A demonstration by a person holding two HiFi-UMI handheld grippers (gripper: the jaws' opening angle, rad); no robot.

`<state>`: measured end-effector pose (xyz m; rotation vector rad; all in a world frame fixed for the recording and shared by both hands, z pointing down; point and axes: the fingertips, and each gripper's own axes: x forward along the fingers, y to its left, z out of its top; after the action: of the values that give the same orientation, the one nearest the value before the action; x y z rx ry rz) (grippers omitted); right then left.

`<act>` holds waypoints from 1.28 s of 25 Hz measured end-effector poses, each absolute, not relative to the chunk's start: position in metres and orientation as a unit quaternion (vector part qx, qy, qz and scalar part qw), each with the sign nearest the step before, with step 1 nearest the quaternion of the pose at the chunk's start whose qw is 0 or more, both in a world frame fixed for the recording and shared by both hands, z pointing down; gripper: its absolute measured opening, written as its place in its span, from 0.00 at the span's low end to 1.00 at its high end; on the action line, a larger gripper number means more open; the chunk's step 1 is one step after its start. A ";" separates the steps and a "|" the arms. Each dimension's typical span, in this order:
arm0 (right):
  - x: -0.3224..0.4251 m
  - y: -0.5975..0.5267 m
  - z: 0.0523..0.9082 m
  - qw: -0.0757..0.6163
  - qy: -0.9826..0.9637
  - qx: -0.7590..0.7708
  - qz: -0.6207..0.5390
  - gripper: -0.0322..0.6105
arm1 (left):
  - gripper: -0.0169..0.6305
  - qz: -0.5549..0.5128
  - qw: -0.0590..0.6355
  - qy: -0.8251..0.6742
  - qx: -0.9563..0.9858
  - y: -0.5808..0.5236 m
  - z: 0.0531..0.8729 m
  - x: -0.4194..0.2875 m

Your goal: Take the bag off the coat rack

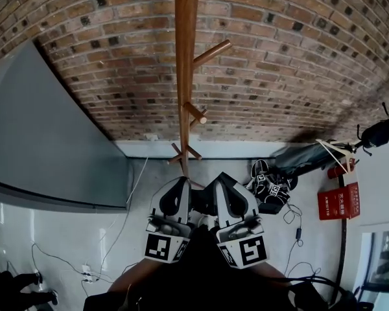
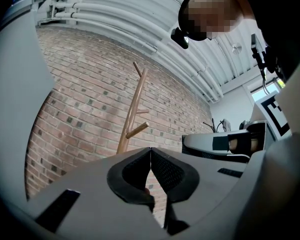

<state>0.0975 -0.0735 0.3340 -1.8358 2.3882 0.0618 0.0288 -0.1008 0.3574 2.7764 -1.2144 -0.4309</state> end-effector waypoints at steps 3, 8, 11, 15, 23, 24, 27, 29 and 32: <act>0.100 -0.071 0.336 0.058 0.790 -0.611 0.022 0.08 | 0.05 -0.142 0.040 -0.392 0.908 -0.098 0.357 0.033; 0.103 -0.068 0.338 0.049 0.788 -0.613 0.027 0.08 | 0.05 -0.144 0.039 -0.387 0.910 -0.096 0.355 0.039; 0.105 -0.067 0.337 0.046 0.788 -0.613 0.031 0.08 | 0.05 -0.144 0.037 -0.385 0.911 -0.096 0.354 0.043; 0.110 -0.067 0.338 0.045 0.785 -0.618 0.029 0.08 | 0.05 -0.146 0.035 -0.384 0.911 -0.096 0.353 0.046; 0.117 -0.068 0.343 0.044 0.779 -0.625 0.018 0.08 | 0.05 -0.140 0.036 -0.390 0.909 -0.100 0.354 0.042; 0.117 -0.068 0.344 0.045 0.779 -0.625 0.018 0.08 | 0.05 -0.140 0.037 -0.391 0.909 -0.100 0.355 0.042; 0.117 -0.067 0.343 0.047 0.780 -0.624 0.019 0.08 | 0.05 -0.139 0.038 -0.390 0.910 -0.098 0.356 0.044; 0.116 -0.067 0.342 0.047 0.781 -0.623 0.020 0.08 | 0.05 -0.137 0.039 -0.388 0.911 -0.096 0.357 0.045; 0.115 -0.067 0.339 0.049 0.782 -0.622 0.023 0.08 | 0.05 -0.136 0.041 -0.386 0.911 -0.094 0.359 0.046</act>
<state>0.1146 -0.0665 0.3392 -1.8944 2.3822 0.0691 0.0464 -0.0940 0.3589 2.7909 -1.1830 -0.4154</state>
